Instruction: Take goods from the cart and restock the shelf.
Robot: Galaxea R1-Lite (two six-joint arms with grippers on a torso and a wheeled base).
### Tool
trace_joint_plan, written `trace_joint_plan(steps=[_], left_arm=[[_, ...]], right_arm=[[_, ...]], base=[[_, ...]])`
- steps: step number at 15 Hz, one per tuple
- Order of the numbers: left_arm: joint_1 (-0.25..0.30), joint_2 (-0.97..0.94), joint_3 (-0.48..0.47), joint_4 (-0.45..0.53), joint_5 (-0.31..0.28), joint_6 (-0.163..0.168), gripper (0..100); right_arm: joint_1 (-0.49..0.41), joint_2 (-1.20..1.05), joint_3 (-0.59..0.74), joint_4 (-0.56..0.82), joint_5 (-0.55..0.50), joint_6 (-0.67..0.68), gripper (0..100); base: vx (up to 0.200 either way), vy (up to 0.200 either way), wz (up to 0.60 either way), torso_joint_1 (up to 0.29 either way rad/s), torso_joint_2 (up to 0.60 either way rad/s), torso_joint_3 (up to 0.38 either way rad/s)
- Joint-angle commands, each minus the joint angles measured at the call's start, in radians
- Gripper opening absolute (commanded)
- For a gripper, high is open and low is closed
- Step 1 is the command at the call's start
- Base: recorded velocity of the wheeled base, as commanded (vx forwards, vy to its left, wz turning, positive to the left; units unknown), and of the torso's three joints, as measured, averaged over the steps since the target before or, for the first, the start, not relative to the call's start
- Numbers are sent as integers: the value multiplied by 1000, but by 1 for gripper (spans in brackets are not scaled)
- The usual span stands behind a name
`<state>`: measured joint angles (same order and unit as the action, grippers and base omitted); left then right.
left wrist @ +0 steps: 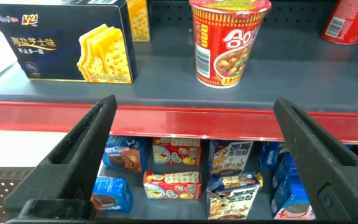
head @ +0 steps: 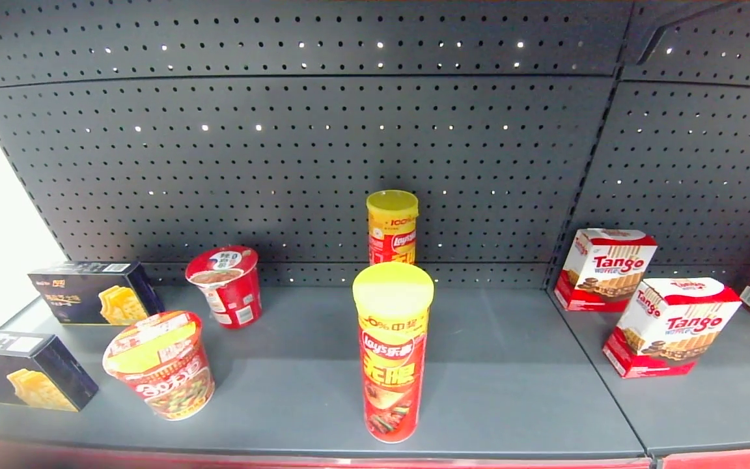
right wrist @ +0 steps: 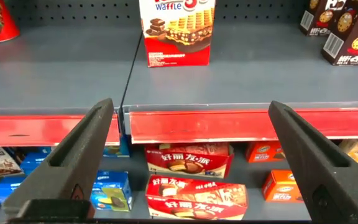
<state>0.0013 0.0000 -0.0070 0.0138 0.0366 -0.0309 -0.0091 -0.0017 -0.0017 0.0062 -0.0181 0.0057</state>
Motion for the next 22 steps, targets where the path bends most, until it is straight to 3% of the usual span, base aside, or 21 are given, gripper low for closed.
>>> trace_joint_plan(steps=[1,22], left_arm=[[0,2,-1,0,0,-1,100],[2,2,-1,0,0,-1,100]], right_arm=[[0,2,0,0,0,0,100],[0,2,0,0,0,0,100]], base=[[0,0,0,0,0,0],[0,38,0,1,0,1]])
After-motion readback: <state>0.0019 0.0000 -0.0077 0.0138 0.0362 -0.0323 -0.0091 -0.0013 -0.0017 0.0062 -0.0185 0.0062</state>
